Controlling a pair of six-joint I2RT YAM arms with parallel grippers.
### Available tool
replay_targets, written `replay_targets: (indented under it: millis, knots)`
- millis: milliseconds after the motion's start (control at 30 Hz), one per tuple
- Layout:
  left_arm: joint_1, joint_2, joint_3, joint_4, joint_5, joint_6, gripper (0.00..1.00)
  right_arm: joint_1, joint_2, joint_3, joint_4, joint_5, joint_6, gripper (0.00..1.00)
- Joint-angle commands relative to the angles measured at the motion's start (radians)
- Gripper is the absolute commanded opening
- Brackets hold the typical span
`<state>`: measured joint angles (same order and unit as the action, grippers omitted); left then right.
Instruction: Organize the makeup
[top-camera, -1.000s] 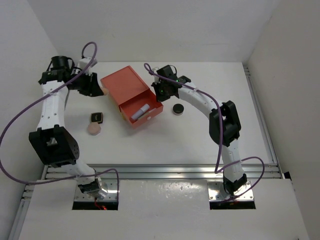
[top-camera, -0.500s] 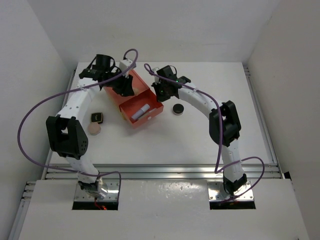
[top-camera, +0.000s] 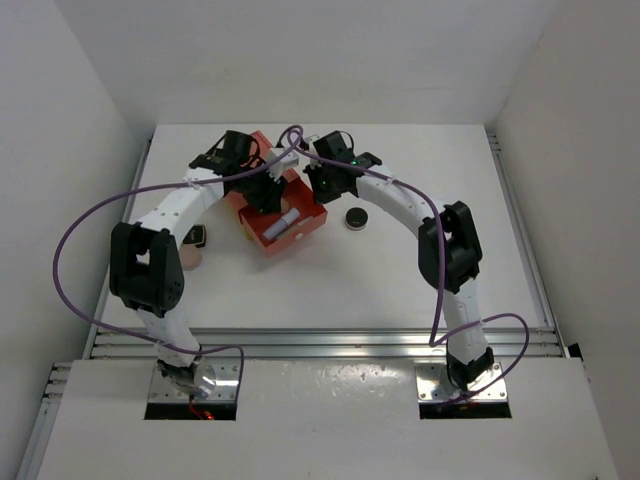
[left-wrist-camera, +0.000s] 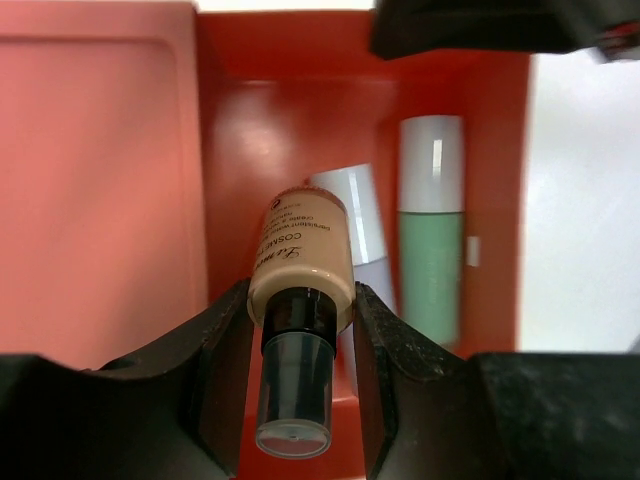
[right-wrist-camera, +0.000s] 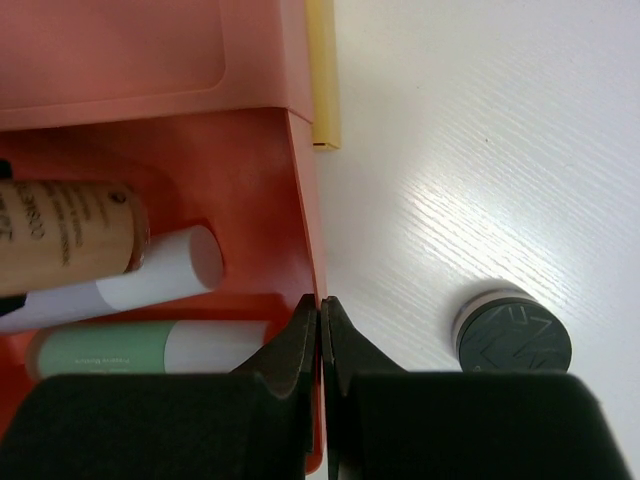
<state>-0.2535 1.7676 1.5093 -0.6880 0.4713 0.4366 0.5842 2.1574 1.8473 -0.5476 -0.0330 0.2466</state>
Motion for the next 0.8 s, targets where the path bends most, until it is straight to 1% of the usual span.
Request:
replay_targets:
  millis: [0, 67, 100, 167, 200, 267, 300, 400, 433, 467, 533, 600, 767]
  knots:
    - [-0.018, 0.003, -0.024, 0.105, -0.069, 0.001, 0.21, -0.003, -0.057, 0.013, 0.041, 0.007, 0.019, 0.00]
    - [-0.018, 0.003, -0.055, 0.154, -0.102, -0.027, 0.23, -0.004, -0.057, 0.015, 0.038, 0.004, 0.020, 0.00]
    - [-0.018, 0.003, -0.055, 0.165, -0.102, -0.038, 0.27, -0.004, -0.059, 0.015, 0.037, 0.005, 0.017, 0.00]
    - [-0.018, 0.003, -0.090, 0.188, -0.112, -0.049, 0.32, -0.004, -0.057, 0.016, 0.037, 0.007, 0.019, 0.00]
    - [-0.029, 0.003, -0.099, 0.188, -0.112, -0.049, 0.39, -0.001, -0.060, 0.013, 0.035, 0.005, 0.020, 0.00]
    - [-0.029, 0.012, -0.122, 0.197, -0.121, -0.049, 0.47, -0.007, -0.057, 0.012, 0.035, 0.007, 0.023, 0.00]
    - [-0.041, 0.012, -0.123, 0.197, -0.122, -0.049, 0.54, -0.006, -0.060, 0.009, 0.034, 0.005, 0.025, 0.00]
    - [-0.041, 0.000, -0.141, 0.197, -0.149, -0.058, 0.63, -0.004, -0.062, 0.013, 0.037, 0.005, 0.022, 0.00]
    - [-0.041, -0.013, -0.141, 0.197, -0.175, -0.070, 0.70, -0.006, -0.064, 0.013, 0.035, 0.005, 0.025, 0.00]
    - [-0.041, -0.013, -0.141, 0.188, -0.175, -0.070, 0.79, -0.006, -0.059, 0.013, 0.037, 0.005, 0.020, 0.00]
    - [-0.041, -0.023, -0.141, 0.176, -0.184, -0.081, 0.99, -0.006, -0.060, 0.010, 0.034, 0.005, 0.022, 0.00]
    - [-0.041, -0.034, -0.141, 0.151, -0.184, -0.090, 0.99, -0.004, -0.057, 0.009, 0.037, 0.008, 0.020, 0.00]
    - [-0.041, -0.045, -0.080, 0.105, -0.184, -0.122, 0.99, -0.006, -0.056, 0.010, 0.038, 0.007, 0.022, 0.00]
